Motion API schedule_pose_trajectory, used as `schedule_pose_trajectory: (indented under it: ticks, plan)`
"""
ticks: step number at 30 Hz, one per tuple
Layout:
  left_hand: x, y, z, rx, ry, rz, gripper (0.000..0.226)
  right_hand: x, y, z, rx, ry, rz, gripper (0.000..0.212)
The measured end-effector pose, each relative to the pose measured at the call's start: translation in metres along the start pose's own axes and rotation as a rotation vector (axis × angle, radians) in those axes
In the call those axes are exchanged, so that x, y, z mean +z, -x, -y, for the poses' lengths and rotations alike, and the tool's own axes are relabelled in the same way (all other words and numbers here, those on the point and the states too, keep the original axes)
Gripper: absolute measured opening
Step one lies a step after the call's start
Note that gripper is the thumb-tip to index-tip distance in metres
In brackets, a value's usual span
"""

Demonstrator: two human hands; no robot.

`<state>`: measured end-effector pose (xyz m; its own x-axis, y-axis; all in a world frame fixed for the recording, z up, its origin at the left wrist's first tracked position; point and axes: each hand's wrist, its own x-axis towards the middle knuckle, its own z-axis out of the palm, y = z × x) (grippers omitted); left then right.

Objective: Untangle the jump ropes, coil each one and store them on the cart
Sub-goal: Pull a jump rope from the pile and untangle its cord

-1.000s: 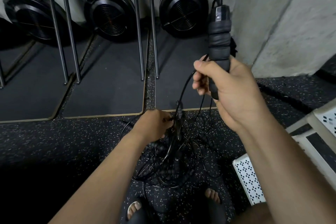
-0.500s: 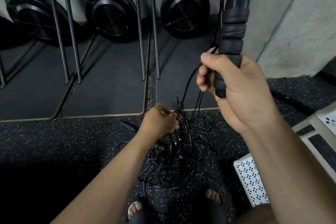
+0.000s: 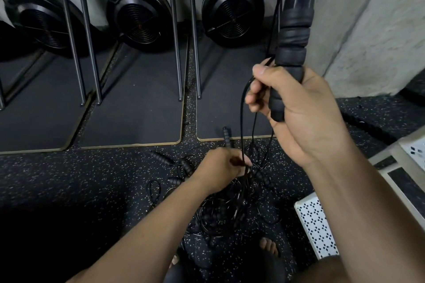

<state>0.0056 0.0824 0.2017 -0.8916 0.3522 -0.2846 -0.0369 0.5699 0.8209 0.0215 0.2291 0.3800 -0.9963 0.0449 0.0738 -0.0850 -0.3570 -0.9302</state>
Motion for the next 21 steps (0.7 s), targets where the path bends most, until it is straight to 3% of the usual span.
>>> schedule_pose_trajectory:
  ticks: [6,12,15,21]
  plan:
    - [-0.004,0.002,-0.007,0.073,-0.078,-0.096,0.011,-0.007,-0.005,-0.001,-0.03,-0.01,-0.076,0.009]
    - [-0.02,0.006,-0.014,0.158,-0.098,-0.087,0.005,-0.019,-0.013,-0.018,0.023,-0.001,-0.1,0.012]
    - [-0.028,0.007,-0.018,0.246,-0.201,-0.165,0.008,-0.022,-0.014,-0.039,0.161,0.086,-0.064,0.021]
    - [-0.033,0.011,-0.022,0.358,-0.335,-0.261,0.005,-0.029,-0.016,-0.068,0.349,0.438,-0.006,0.005]
